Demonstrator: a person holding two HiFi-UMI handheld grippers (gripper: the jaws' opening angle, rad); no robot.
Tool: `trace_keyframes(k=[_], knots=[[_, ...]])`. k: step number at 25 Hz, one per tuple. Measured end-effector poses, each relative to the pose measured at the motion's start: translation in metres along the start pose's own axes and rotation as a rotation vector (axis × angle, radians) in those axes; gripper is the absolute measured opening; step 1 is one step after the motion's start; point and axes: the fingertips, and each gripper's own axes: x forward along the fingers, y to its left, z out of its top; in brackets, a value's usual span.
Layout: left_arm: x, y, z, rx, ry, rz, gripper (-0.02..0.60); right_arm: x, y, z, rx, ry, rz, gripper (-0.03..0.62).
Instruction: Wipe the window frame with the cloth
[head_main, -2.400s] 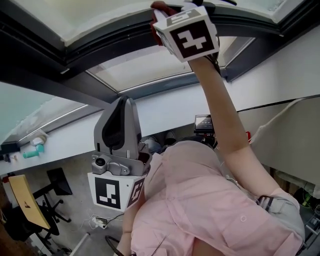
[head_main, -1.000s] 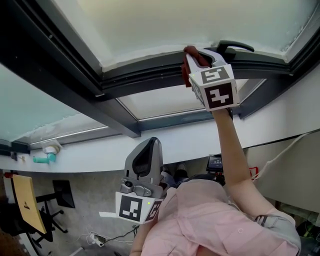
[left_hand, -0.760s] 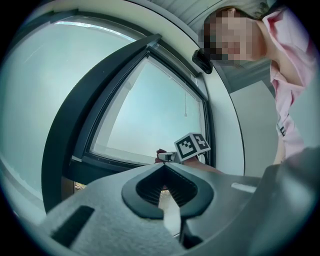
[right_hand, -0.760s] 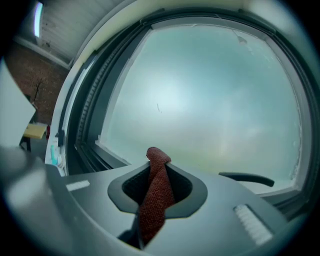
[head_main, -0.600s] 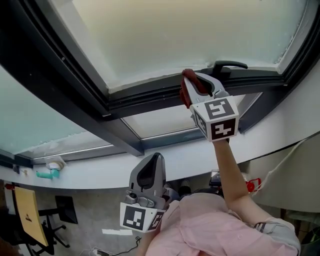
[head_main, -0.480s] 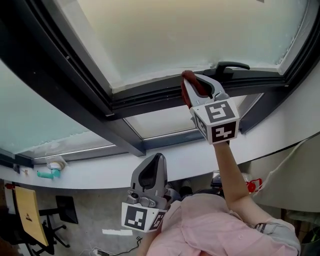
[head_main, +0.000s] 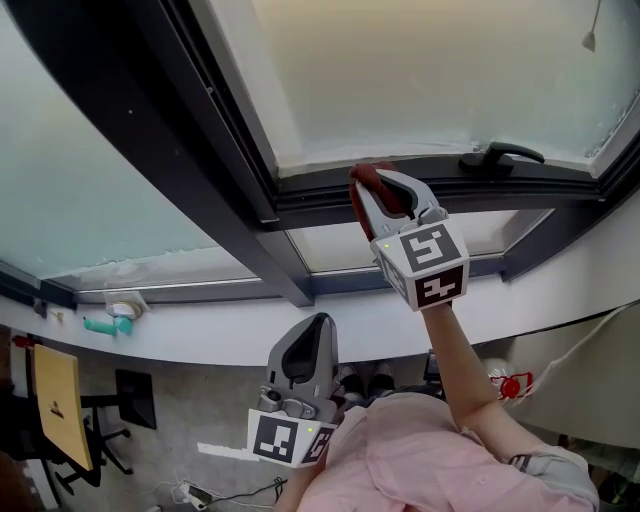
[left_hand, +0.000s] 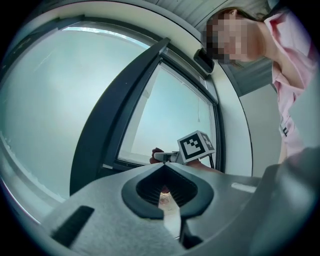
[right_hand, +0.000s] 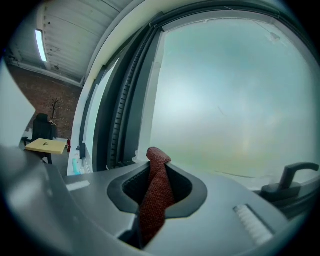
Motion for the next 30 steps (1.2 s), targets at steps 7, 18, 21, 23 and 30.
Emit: trace_keyframes(k=[7, 18, 21, 23, 30], knots=[[-0.012, 0.023, 0.015, 0.013, -0.025, 0.022, 0.000, 0.023, 0.038, 0.004, 0.033, -0.004, 0.053, 0.066], [-0.030, 0.059, 0.033, 0.037, -0.065, 0.046, 0.000, 0.057, 0.088, 0.003, -0.017, 0.036, 0.107, 0.066], [-0.033, 0.064, 0.034, 0.034, -0.067, 0.047, 0.000, 0.063, 0.095, -0.003, -0.043, 0.066, 0.106, 0.066], [-0.034, 0.067, 0.034, 0.031, -0.067, 0.049, 0.000, 0.068, 0.099, -0.004, -0.061, 0.082, 0.104, 0.065], [-0.041, 0.075, 0.036, 0.023, -0.076, 0.063, 0.000, 0.077, 0.107, -0.012, -0.204, 0.173, 0.060, 0.066]])
